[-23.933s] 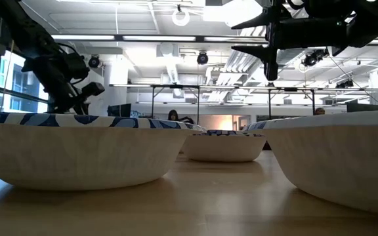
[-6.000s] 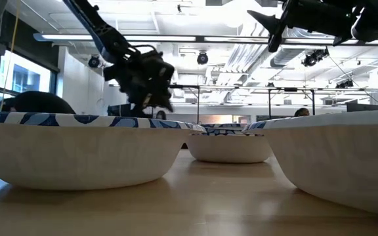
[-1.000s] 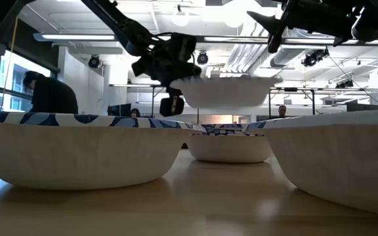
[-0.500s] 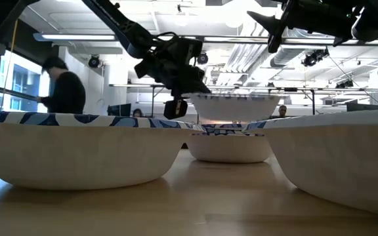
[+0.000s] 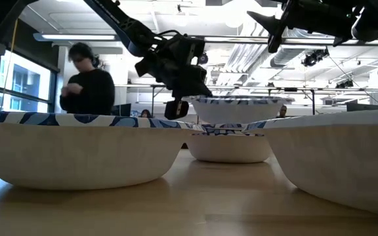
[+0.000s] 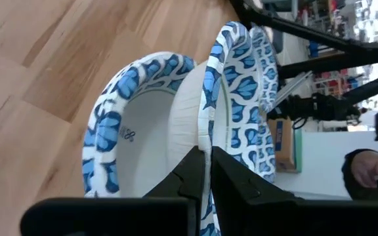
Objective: Nest bowls inside each other
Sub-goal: Stack the white patterned bowl on top of the other white patterned bowl
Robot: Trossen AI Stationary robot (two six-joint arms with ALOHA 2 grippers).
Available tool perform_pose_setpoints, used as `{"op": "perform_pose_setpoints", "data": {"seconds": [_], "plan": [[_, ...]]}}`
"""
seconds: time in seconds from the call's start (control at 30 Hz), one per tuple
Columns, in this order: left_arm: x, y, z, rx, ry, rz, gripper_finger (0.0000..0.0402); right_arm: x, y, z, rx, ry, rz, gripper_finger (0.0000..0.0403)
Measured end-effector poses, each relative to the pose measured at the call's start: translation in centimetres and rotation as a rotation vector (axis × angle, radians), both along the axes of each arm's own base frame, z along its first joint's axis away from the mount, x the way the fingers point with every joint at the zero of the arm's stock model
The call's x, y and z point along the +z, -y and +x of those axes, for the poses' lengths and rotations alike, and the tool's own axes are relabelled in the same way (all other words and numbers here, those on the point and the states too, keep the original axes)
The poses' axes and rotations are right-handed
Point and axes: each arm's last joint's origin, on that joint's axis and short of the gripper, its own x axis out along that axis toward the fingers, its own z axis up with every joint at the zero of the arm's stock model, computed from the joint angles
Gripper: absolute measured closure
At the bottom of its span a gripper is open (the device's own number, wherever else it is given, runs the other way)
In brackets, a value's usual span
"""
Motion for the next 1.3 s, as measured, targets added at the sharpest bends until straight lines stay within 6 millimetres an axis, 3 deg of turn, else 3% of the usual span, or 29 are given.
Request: {"op": "perform_pose_setpoints", "data": {"seconds": [0.67, 1.13, 1.3], "plan": [[-0.7, 0.7, -0.1, 0.032, -0.1, 0.111, 0.038, 0.0, 0.0, 0.0, 0.002, 0.0, 0.008, 0.023], [-1.1, 0.7, -0.6, 0.03, -0.174, 0.183, 0.0224, 0.0, 0.0, 0.0, 0.006, 0.0, 0.018, 0.023], [-1.5, 0.2, -1.5, 0.028, -0.244, 0.219, 0.0194, 0.0, 0.0, 0.0, 0.009, -0.001, 0.017, 0.023]]}}
